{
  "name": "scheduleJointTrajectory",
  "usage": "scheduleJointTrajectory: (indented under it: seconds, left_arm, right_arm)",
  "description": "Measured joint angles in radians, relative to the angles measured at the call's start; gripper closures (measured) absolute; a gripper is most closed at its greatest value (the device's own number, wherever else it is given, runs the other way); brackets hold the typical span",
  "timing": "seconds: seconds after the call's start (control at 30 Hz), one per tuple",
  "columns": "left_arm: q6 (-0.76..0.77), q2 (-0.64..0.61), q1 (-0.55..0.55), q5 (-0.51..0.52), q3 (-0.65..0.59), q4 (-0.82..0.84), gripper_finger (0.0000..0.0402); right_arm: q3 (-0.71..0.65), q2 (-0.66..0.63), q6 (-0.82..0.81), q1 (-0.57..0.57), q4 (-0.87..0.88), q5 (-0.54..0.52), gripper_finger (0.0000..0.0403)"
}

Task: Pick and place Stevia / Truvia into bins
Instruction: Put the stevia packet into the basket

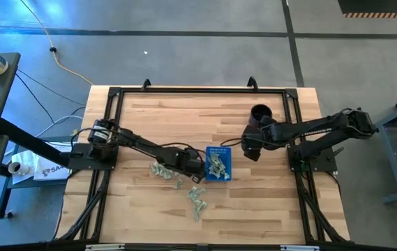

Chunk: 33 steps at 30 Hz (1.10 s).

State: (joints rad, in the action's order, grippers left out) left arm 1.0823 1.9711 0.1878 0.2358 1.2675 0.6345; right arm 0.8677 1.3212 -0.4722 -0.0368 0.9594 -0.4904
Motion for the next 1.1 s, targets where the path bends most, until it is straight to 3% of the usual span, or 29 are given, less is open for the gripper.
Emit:
scheduleJointTrajectory:
  seconds: [0.1, 0.27, 0.37, 0.5, 0.6, 0.73, 0.9, 1.0, 1.1]
  left_arm:
    - [-0.114, 0.001, -0.019, 0.013, 0.021, 0.06, 0.0379]
    - [-0.295, -0.019, -0.081, 0.013, 0.115, 0.176, 0.036]
    - [-0.407, -0.07, -0.121, 0.023, 0.206, 0.243, 0.037]
    - [-0.611, -0.102, -0.146, -0.021, 0.3, 0.161, 0.038]
    - [-0.74, -0.106, -0.155, -0.154, 0.34, 0.007, 0.0372]
    - [-0.764, -0.019, -0.155, -0.31, 0.34, -0.096, 0.0365]
    - [-0.689, 0.061, -0.155, -0.313, 0.337, -0.071, 0.0362]
    - [-0.658, 0.061, -0.157, -0.304, 0.337, -0.046, 0.0342]
    - [-0.676, 0.018, -0.152, -0.227, 0.337, -0.005, 0.0311]
  right_arm:
    - [0.0, 0.0, -0.01, 0.0, -0.004, -0.013, 0.0107]
    - [0.0, -0.001, -0.025, 0.0, -0.003, -0.017, 0.0107]
    - [0.0, -0.016, -0.024, -0.001, 0.0, -0.023, 0.0107]
    - [0.001, -0.069, 0.009, -0.02, 0.015, -0.031, 0.0107]
    - [0.001, -0.109, 0.071, -0.043, 0.027, -0.01, 0.0107]
    - [0.001, -0.139, 0.077, -0.068, 0.052, -0.016, 0.0107]
    - [0.001, -0.137, 0.038, -0.111, 0.049, 0.028, 0.0107]
    - [0.001, -0.136, 0.019, -0.155, 0.033, 0.033, 0.0107]
    - [0.001, -0.136, 0.018, -0.191, 0.012, 0.024, 0.0107]
